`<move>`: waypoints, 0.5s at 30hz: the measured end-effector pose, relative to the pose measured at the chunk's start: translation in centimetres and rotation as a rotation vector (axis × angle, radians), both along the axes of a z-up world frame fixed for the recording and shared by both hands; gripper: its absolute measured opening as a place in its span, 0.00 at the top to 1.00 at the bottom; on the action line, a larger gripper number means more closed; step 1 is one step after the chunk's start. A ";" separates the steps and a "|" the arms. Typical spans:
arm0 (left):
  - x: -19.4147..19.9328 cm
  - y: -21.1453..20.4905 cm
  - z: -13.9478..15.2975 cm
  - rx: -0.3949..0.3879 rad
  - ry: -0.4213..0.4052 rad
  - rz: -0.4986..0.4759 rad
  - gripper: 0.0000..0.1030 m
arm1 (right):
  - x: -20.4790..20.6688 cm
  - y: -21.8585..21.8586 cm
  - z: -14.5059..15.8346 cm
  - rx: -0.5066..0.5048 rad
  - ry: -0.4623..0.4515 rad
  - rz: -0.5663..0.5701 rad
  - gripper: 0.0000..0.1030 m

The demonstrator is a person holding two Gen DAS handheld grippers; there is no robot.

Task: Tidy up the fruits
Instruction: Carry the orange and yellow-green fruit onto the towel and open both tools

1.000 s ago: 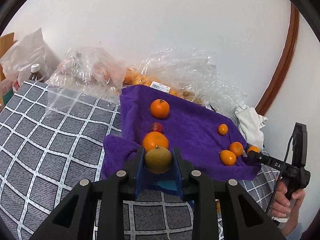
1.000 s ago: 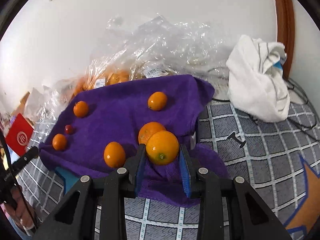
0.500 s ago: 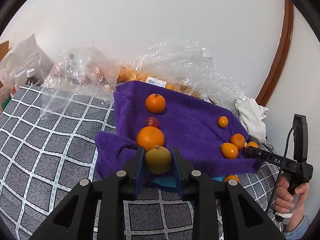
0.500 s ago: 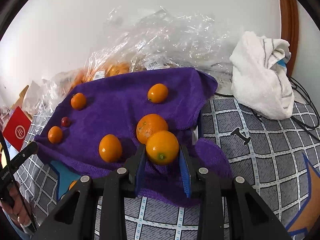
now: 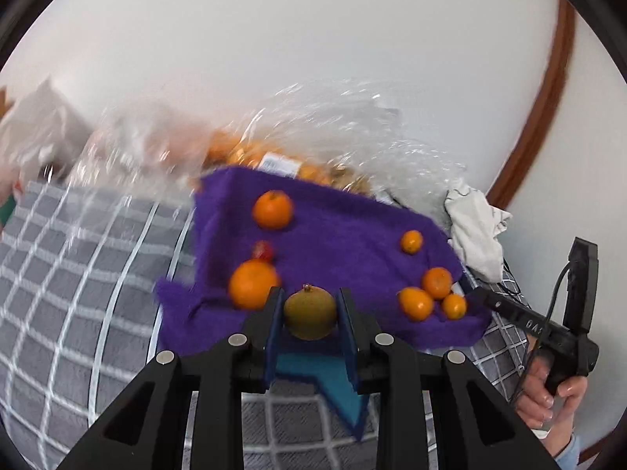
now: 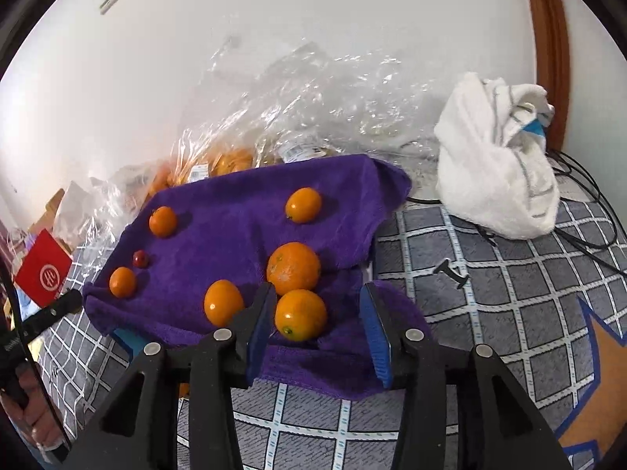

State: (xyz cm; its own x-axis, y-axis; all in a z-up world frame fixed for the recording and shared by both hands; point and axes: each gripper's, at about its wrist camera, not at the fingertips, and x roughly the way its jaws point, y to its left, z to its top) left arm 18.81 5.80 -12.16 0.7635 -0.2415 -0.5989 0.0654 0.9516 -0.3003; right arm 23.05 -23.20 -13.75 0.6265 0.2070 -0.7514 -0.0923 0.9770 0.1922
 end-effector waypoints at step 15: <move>9.3 -4.6 -3.6 0.129 0.204 0.054 0.75 | 0.4 -0.5 -0.5 0.010 0.011 -0.008 0.57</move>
State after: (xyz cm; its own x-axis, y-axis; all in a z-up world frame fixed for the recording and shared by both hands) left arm 28.15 1.24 -15.77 0.6333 -0.1149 -0.7653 -0.0362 0.9834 -0.1776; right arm 23.46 -23.74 -14.28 0.6201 0.2098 -0.7560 -0.0825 0.9757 0.2031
